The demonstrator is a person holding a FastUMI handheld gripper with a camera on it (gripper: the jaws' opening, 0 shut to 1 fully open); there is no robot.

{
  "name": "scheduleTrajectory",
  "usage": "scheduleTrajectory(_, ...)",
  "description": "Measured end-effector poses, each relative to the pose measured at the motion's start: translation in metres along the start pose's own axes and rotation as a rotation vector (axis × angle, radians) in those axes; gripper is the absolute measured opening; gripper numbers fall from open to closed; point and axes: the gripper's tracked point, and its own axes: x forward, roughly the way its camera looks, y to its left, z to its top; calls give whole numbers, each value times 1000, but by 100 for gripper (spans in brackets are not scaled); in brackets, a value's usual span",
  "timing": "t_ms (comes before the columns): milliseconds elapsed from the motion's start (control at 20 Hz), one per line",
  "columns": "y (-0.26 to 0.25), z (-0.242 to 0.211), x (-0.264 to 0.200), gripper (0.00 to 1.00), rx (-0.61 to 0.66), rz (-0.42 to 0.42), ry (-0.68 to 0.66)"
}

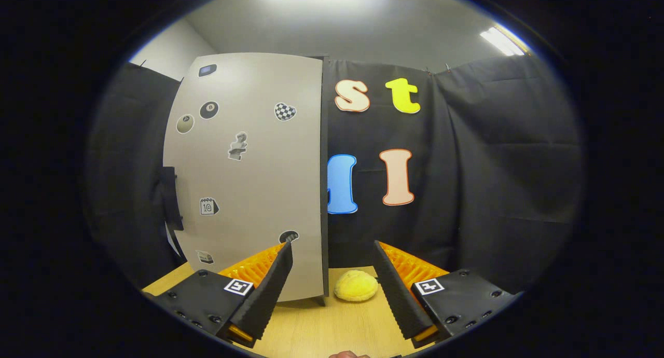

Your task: Open the shoe cabinet door, grab the shoes and put them into the shoe cabinet, then close the shoe cabinet door.

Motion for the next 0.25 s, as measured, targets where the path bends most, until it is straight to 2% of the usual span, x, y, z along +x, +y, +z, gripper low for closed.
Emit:
scheduleTrajectory(100,1,-6,6,97,1,38,2)
scheduleTrajectory(250,10,-22,16,97,79,116,47)
